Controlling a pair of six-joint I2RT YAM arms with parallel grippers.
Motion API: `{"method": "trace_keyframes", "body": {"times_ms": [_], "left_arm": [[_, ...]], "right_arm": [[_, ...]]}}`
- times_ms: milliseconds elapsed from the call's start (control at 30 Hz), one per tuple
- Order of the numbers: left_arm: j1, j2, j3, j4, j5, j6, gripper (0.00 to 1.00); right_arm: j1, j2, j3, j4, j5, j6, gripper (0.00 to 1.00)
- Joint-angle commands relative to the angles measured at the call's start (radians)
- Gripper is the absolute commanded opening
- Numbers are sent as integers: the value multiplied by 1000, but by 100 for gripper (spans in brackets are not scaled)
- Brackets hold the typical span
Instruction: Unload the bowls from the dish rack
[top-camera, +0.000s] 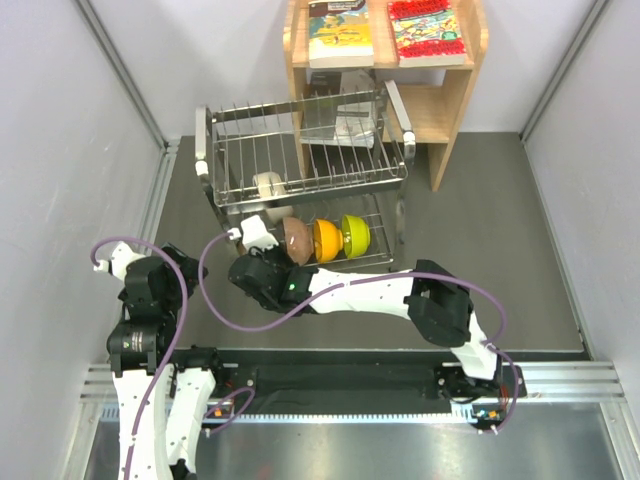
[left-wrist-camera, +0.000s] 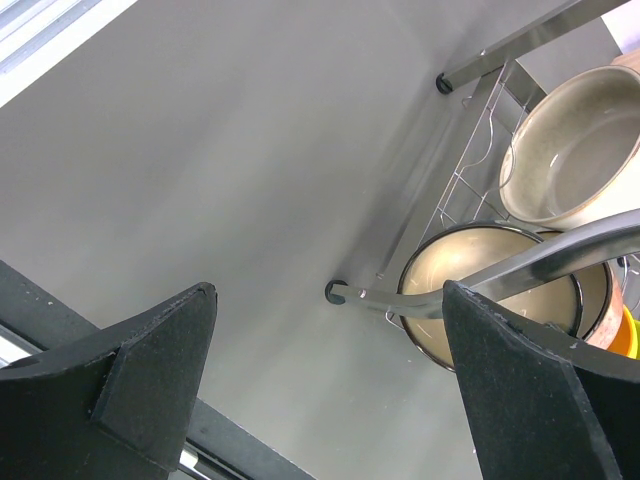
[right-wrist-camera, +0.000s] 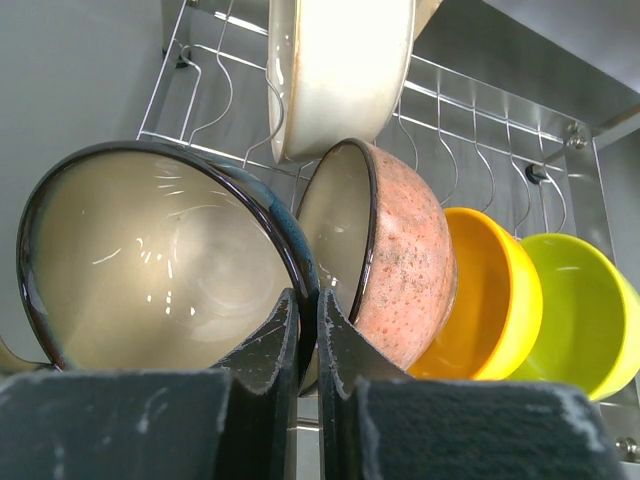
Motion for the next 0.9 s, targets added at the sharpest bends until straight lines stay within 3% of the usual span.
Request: {"method": "trace_keyframes", "body": {"times_ms": [0, 300, 867], "left_arm": [[-2, -10, -9, 62, -5, 16, 99], [-2, -11, -9, 62, -3, 14, 99], [-2, -10, -9, 64, -5, 14, 99]], "right_arm": [[30, -65, 37, 126, -51, -43, 0], [36, -79, 36, 215, -23, -187, 0], [-7, -158, -21, 266, 78, -275, 0]]}}
